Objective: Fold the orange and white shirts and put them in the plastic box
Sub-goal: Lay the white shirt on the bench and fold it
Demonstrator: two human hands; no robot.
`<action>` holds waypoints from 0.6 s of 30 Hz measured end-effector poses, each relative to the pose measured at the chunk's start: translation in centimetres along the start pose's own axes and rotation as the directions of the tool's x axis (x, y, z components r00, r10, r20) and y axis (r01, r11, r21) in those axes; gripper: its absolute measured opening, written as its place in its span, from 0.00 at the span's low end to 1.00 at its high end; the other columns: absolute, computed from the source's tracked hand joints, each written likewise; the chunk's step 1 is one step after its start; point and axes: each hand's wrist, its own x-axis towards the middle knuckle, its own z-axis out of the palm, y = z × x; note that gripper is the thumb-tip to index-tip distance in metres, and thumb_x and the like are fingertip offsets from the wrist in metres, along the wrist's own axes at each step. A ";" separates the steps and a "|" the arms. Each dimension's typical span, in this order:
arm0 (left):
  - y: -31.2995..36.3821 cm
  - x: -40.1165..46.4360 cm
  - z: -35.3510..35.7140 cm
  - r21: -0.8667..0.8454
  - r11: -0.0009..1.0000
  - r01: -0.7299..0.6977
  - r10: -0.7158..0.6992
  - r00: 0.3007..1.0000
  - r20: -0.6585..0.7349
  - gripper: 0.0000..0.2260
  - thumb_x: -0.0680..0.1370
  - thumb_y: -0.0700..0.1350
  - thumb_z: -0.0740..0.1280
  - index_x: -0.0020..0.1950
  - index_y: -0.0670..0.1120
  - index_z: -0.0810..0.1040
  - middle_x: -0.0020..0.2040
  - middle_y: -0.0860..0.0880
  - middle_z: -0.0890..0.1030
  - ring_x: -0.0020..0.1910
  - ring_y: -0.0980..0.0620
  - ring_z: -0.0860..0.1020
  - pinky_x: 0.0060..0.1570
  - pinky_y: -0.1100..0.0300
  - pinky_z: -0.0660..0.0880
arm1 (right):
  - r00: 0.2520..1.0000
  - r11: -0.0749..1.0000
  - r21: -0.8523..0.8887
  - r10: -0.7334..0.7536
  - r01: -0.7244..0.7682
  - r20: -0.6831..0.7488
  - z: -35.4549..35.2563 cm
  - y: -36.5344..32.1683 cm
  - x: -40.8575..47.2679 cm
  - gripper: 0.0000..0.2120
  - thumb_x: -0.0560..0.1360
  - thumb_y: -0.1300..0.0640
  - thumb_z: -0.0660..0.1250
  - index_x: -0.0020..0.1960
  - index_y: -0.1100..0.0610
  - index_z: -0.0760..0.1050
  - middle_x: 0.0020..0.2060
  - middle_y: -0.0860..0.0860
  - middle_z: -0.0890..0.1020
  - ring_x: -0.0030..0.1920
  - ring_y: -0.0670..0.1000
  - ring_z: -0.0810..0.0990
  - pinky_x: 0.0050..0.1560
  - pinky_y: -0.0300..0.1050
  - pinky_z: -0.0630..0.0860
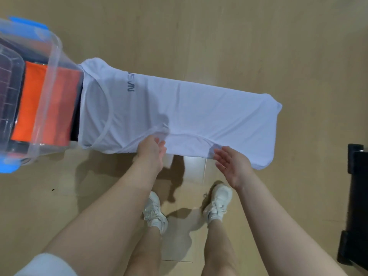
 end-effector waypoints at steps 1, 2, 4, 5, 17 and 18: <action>-0.8 -0.5 0.1 0.054 0.998 -0.022 0.021 1.000 0.020 0.05 0.80 0.41 0.54 0.50 0.44 0.70 0.49 0.46 0.72 0.41 0.52 0.75 0.43 0.62 0.72 | 0.998 0.997 -0.066 -0.045 0.043 -0.040 -1.3 -0.2 0.3 0.08 0.78 0.60 0.58 0.42 0.56 0.73 0.38 0.51 0.79 0.38 0.48 0.76 0.41 0.39 0.71; -1.9 -1.2 0.3 0.131 0.991 -0.041 0.034 0.998 0.053 0.06 0.80 0.40 0.54 0.52 0.45 0.69 0.47 0.46 0.72 0.38 0.53 0.74 0.39 0.64 0.70 | 0.992 0.990 -0.117 -0.091 0.081 -0.086 -2.7 -0.4 0.6 0.09 0.77 0.61 0.58 0.41 0.56 0.74 0.36 0.51 0.78 0.36 0.48 0.76 0.40 0.39 0.71; -4.7 -2.1 0.7 0.259 0.965 -0.044 0.015 0.993 0.113 0.08 0.80 0.40 0.54 0.57 0.45 0.68 0.47 0.46 0.74 0.41 0.52 0.75 0.41 0.63 0.71 | 0.970 0.975 -0.193 -0.150 0.112 -0.192 -5.7 -0.6 1.4 0.08 0.77 0.62 0.58 0.41 0.57 0.73 0.38 0.53 0.77 0.34 0.48 0.73 0.38 0.38 0.69; -6.2 -2.4 1.2 0.309 0.951 -0.020 -0.017 0.993 0.117 0.09 0.80 0.41 0.55 0.60 0.44 0.69 0.50 0.46 0.75 0.46 0.50 0.76 0.45 0.60 0.72 | 0.951 0.969 -0.223 -0.166 0.108 -0.259 -7.3 -0.6 2.0 0.06 0.77 0.61 0.58 0.43 0.58 0.72 0.40 0.53 0.76 0.36 0.48 0.71 0.37 0.37 0.67; -18.4 -5.1 11.7 0.340 0.934 -0.107 0.100 0.994 0.039 0.09 0.81 0.49 0.56 0.54 0.47 0.72 0.47 0.50 0.79 0.41 0.54 0.78 0.37 0.63 0.71 | 0.952 0.954 0.064 0.283 -0.292 0.119 -17.4 -2.7 10.7 0.15 0.79 0.54 0.54 0.64 0.53 0.70 0.68 0.52 0.71 0.71 0.54 0.64 0.73 0.55 0.50; -18.6 -5.0 12.2 0.357 0.928 -0.107 0.111 0.994 0.009 0.08 0.80 0.48 0.56 0.53 0.47 0.72 0.46 0.50 0.79 0.41 0.54 0.77 0.37 0.63 0.71 | 0.939 0.943 0.091 0.303 -0.320 0.162 -17.5 -2.5 10.9 0.13 0.79 0.53 0.55 0.59 0.52 0.73 0.63 0.51 0.74 0.68 0.53 0.68 0.74 0.58 0.48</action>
